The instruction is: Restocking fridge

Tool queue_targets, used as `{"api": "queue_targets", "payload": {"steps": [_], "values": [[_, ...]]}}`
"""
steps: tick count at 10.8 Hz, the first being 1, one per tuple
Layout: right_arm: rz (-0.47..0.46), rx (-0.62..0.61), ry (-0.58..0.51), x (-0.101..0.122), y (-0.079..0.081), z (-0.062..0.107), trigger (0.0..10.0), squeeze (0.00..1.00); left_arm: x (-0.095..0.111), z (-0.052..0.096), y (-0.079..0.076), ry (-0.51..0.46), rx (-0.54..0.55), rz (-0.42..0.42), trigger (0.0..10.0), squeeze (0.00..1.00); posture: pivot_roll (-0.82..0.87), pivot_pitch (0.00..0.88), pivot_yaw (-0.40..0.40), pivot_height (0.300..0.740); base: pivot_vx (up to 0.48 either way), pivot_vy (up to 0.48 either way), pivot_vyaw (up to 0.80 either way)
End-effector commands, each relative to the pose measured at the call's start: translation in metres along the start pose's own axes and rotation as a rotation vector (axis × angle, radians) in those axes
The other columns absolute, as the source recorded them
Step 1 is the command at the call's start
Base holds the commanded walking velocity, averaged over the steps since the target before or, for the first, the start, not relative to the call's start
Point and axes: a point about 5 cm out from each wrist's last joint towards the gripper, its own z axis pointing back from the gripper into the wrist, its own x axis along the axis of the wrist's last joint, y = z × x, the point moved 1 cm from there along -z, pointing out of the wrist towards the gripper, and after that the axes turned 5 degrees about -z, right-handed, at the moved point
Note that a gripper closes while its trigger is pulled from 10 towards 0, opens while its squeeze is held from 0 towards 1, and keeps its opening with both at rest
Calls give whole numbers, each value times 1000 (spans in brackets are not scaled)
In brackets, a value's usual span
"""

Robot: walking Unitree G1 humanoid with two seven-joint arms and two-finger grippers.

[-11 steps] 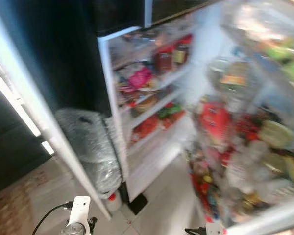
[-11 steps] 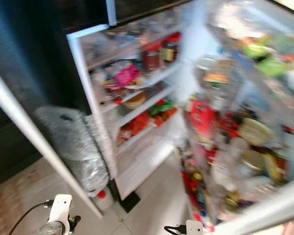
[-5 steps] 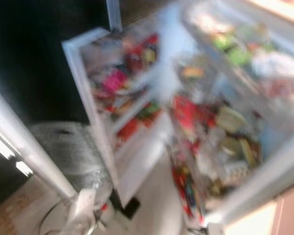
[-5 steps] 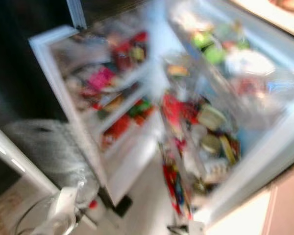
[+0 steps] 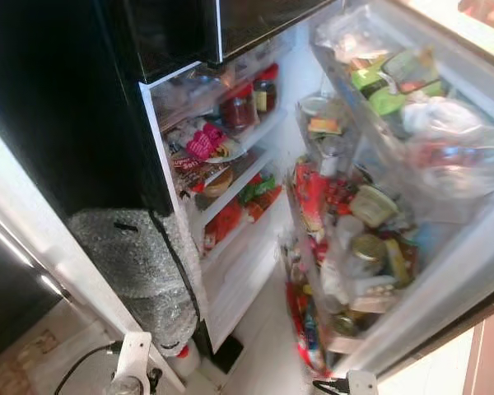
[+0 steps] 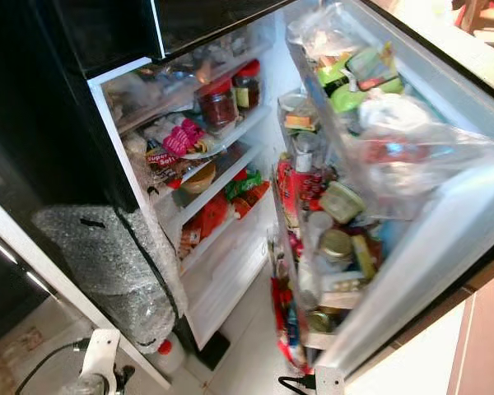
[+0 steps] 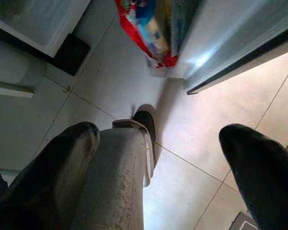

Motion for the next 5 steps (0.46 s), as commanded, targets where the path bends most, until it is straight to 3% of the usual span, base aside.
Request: {"api": "queue_targets", "payload": {"steps": [1,5], "values": [[12,8,59,-16,5,2,10000,0,-3,0,1,18,10,1,10000,0,-191,23,42,740,0,0,0],[8,-32,84,-19,2,2,10000,0,-4,0,2,27,25,11,10000,0,-198,27,40,740,0,0,0]]}}
